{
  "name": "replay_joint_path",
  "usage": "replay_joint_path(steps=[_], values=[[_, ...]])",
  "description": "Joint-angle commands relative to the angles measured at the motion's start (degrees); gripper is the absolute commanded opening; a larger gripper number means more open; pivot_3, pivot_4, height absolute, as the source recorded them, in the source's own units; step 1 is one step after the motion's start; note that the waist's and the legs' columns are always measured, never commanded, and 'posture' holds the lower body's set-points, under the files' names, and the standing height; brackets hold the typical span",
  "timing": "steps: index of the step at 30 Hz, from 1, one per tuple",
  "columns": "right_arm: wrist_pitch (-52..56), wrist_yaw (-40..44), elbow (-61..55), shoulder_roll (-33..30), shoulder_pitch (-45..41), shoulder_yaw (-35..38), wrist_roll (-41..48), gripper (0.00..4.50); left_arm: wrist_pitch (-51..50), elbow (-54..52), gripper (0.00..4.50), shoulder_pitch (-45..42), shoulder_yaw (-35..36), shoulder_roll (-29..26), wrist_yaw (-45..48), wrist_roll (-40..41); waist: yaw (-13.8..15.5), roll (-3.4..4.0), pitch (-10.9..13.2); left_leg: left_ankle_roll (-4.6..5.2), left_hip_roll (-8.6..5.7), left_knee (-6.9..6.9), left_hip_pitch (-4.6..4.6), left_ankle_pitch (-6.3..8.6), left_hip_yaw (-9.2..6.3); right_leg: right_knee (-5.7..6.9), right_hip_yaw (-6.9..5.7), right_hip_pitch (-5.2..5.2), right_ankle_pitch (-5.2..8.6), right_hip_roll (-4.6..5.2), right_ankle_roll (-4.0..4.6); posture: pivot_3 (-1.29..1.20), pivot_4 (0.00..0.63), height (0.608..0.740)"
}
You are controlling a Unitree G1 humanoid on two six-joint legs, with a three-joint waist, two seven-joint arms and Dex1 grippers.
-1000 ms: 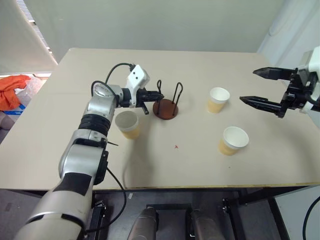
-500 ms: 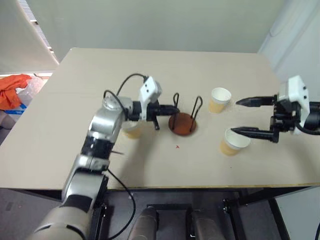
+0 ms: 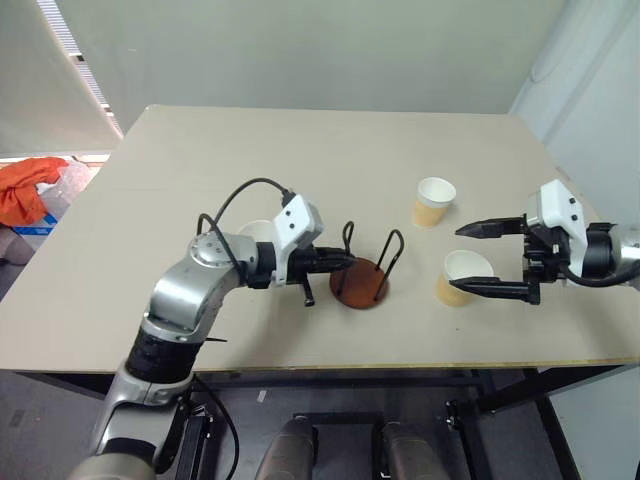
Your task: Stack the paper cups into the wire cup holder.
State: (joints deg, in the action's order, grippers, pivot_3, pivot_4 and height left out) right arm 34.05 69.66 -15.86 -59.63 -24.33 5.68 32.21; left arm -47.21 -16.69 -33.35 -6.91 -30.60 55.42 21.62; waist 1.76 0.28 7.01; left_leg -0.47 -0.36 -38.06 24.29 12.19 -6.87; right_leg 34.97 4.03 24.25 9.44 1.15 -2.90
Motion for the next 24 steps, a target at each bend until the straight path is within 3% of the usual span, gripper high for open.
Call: replay_joint_path(steps=[1,8,11,21,22,24], values=[[-1.9,0.7,1.1,0.2,-2.2,-1.1,-1.5,4.50,-0.9,-3.5,0.04,1.2,1.5,-0.6,-1.8,2.2,0.0,0.01,0.0,-0.02,-0.01,0.02,0.00,0.02,0.00,0.00,0.02,0.01,-0.04,0.00,0.07,0.00,0.150,0.740],[-2.6,1.1,2.6,1.1,-4.0,-2.7,-2.6,4.50,-2.1,-2.5,0.04,4.9,0.6,-2.9,-1.6,4.0,0.2,0.03,0.0,-0.08,0.03,0.13,-0.02,0.39,0.00,0.05,0.02,0.09,0.34,-0.06,0.10,0.00,0.150,0.740],[-2.9,1.4,3.1,1.1,-4.4,-3.2,-3.2,4.50,-4.4,-1.9,0.82,4.7,0.9,-3.2,-1.9,5.6,0.2,0.03,0.0,-0.09,0.03,0.11,-0.01,0.50,0.01,0.02,0.00,0.08,0.36,-0.04,0.11,0.00,0.150,0.740],[-3.3,3.0,5.4,0.8,-5.8,-4.2,-4.4,4.50,-1.1,-2.6,4.26,5.2,0.7,-7.7,-0.7,4.6,0.0,0.01,0.0,-0.18,0.04,0.12,-0.02,0.60,0.00,0.02,0.02,0.12,0.39,-0.05,0.17,0.00,0.150,0.740],[-3.4,3.3,5.7,0.6,-5.8,-4.2,-4.7,4.50,-0.5,-2.6,4.48,5.0,1.5,-8.5,-0.5,4.7,0.1,0.01,0.0,-0.19,0.04,0.12,-0.03,0.62,-0.01,0.02,0.02,0.12,0.41,-0.06,0.19,0.00,0.150,0.740],[-4.0,4.0,6.4,-0.1,-5.6,-4.4,-5.6,4.50,0.0,-3.4,4.48,4.4,3.0,-10.6,1.1,5.9,0.1,0.01,0.0,-0.21,0.04,0.12,0.00,0.63,-0.02,0.02,0.02,0.15,0.42,-0.06,0.20,0.00,0.150,0.740]])
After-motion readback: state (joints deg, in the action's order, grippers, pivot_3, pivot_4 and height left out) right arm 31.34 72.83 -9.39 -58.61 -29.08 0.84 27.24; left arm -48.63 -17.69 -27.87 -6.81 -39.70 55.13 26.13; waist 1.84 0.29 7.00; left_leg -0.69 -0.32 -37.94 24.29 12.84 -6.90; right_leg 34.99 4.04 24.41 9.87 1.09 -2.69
